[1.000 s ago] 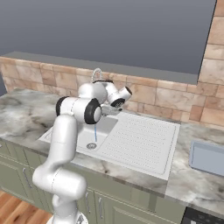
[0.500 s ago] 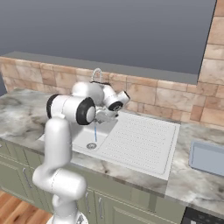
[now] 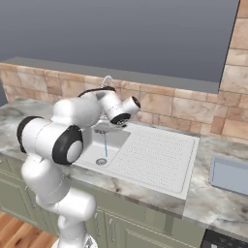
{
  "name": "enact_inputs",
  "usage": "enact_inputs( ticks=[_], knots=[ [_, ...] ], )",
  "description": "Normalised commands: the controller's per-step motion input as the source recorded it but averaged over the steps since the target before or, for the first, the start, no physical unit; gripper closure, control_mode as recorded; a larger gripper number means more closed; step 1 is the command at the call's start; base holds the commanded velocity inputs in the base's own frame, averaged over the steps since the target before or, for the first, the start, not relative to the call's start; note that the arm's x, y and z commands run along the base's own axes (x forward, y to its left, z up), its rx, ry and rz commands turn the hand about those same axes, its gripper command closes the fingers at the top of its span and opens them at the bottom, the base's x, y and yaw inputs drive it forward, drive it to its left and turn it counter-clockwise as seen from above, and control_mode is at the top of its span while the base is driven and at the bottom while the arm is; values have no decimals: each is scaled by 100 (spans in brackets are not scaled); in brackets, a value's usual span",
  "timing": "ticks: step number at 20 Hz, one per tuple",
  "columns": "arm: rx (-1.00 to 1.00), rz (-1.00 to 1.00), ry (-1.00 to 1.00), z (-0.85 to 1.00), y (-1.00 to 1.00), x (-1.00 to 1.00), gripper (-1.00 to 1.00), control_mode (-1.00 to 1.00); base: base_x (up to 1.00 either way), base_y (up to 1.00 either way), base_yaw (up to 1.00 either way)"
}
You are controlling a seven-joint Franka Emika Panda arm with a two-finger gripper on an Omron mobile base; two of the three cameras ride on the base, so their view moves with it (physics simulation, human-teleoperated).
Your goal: Take the fish out of the fridge, briefly rinse it in the sink, and place it on the tray next to the sink.
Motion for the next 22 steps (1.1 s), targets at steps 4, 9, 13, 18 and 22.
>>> enact_inputs(
  ticks=[4,9,13,18,22],
  knots=[
    [-28,-33,-1,96,0,-100,100,-100,0,0,0],
    [-30,-29,4,54,-8,-100,100,-100,0,0,0],
    [-3,-30,42,16,-60,-47,100,-100,0,0,0],
    [-18,-14,30,-23,-24,-25,100,-100,0,0,0],
    [-34,0,-8,-11,0,-87,100,-100,0,0,0]
  ],
)
